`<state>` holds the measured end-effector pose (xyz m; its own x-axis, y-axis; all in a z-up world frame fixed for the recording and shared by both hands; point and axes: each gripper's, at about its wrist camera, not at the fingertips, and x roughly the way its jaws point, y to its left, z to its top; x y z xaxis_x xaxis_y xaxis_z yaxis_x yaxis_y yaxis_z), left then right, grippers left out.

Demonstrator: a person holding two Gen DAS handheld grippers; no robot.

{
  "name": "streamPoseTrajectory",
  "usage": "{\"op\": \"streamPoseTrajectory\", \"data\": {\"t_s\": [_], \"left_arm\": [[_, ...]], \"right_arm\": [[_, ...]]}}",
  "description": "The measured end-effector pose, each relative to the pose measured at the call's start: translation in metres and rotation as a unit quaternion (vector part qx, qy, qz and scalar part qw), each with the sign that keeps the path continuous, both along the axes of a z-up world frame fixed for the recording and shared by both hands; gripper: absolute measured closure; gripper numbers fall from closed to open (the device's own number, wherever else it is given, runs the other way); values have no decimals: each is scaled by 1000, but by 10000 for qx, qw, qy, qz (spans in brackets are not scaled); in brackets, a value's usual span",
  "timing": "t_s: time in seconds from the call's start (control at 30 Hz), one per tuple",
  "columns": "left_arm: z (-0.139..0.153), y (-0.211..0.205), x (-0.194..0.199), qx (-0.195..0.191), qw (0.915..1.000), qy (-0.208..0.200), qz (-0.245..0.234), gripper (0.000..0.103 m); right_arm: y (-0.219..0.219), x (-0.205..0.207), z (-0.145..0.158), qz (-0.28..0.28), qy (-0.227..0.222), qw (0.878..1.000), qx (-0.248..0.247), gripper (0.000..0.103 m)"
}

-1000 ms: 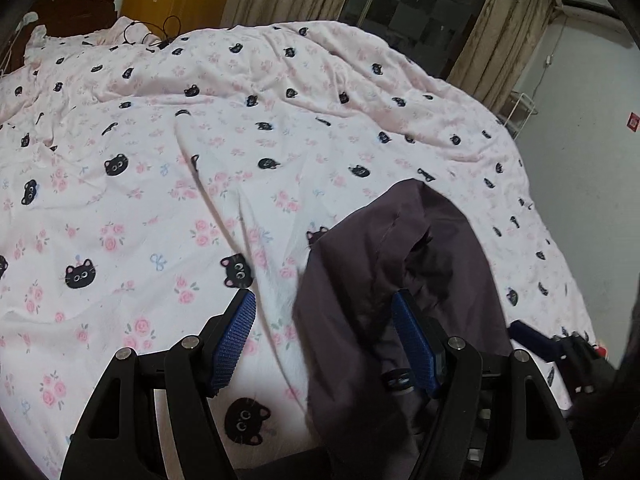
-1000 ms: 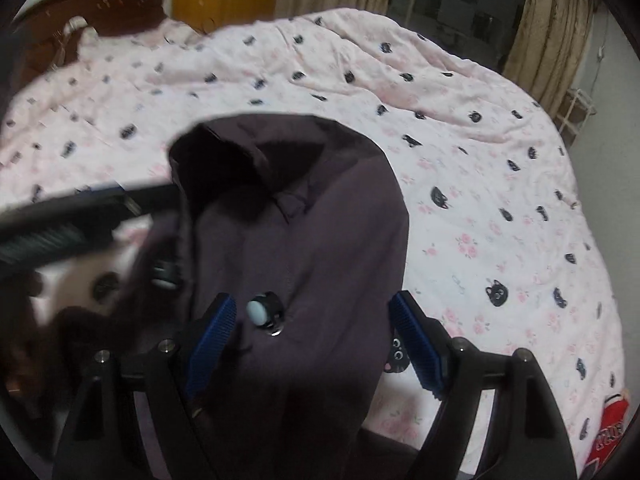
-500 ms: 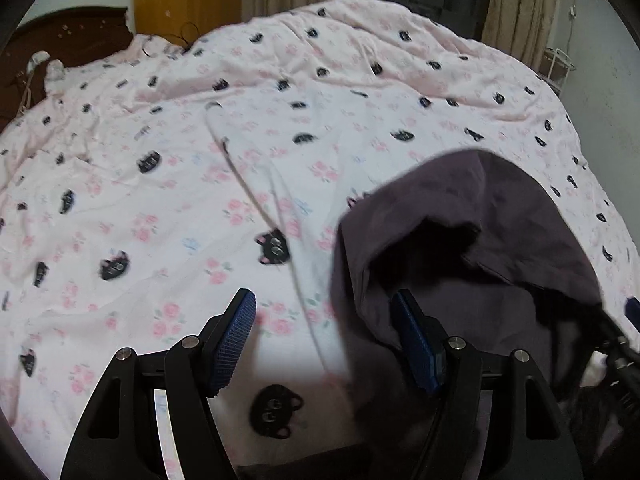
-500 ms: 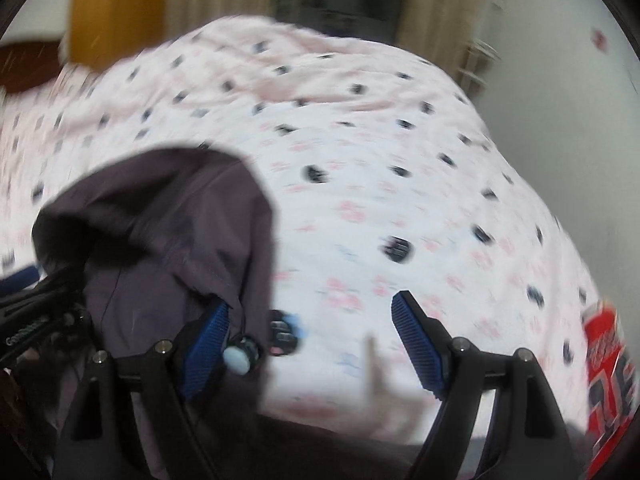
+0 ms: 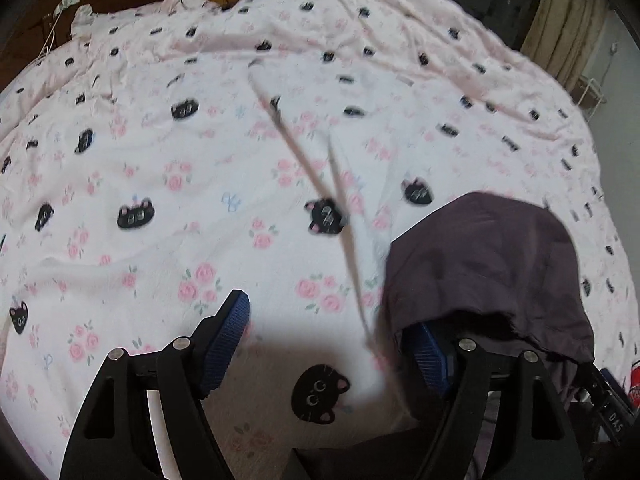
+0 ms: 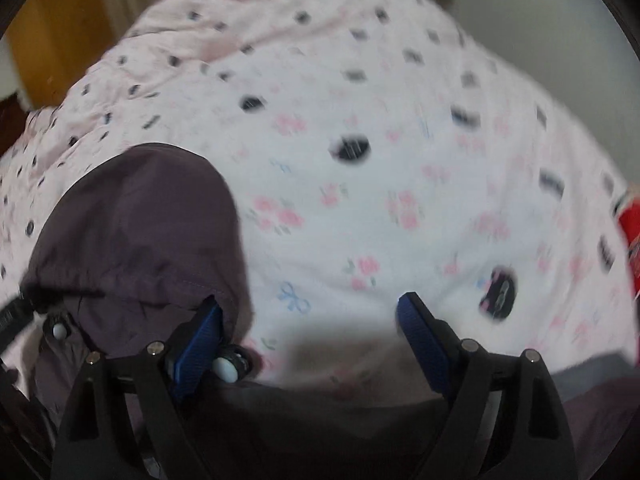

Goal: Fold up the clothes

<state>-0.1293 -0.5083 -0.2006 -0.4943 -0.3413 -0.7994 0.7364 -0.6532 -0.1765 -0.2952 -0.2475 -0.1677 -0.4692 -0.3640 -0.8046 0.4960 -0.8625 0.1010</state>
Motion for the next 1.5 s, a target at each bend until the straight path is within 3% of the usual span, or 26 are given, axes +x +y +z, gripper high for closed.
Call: {"op": "streamPoseTrajectory", "data": {"t_s": [0.2, 0.3, 0.37, 0.43, 0.5, 0.57, 0.73, 0.83, 0.9, 1.0, 1.17, 1.27, 1.4, 1.5], "left_arm": [[22, 5, 5, 99, 9986, 492, -136, 29], [20, 8, -1, -177, 9996, 162, -136, 29], [5, 6, -7, -258, 9989, -382, -114, 29], [-10, 2, -8, -85, 9977, -659, -126, 29], [-11, -2, -3, 79, 9985, -534, -42, 29], [-10, -6, 0, 117, 9987, -491, 38, 29], [4, -7, 13, 492, 9987, -135, -46, 29], [34, 3, 29, 305, 9985, 377, -244, 29], [51, 13, 43, 41, 9977, 573, -348, 29], [65, 27, 66, -224, 9957, 747, -498, 29], [73, 42, 95, -510, 9950, 655, -552, 29], [73, 46, 117, -491, 9955, 682, -432, 29], [72, 53, 155, -341, 9953, 878, -223, 29], [64, 58, 177, -107, 9951, 985, -57, 29]], "right_arm": [[-18, 21, 32, 573, 757, 9954, 158, 14], [-28, 28, 36, 670, 1026, 9916, 422, 14], [-37, 27, 34, 643, 1241, 9873, 758, 14], [-41, 15, 24, 607, 1038, 9885, 915, 14], [-35, 6, 19, 600, 696, 9933, 703, 14], [-26, 7, 22, 714, 624, 9947, 394, 14], [-24, 1, 7, 927, 165, 9941, 538, 15], [-22, -1, 0, 1062, -90, 9925, 607, 15], [-7, 18, 24, 1405, 240, 9895, 254, 14], [17, 54, 52, 2206, 373, 9742, -286, 14], [43, 102, 52, 3767, -914, 9190, -720, 14], [57, 128, 41, 4164, -1408, 8954, -707, 14], [70, 142, 11, 4181, -2088, 8823, -555, 14], [79, 150, -14, 3999, -2429, 8827, -436, 16]]}}
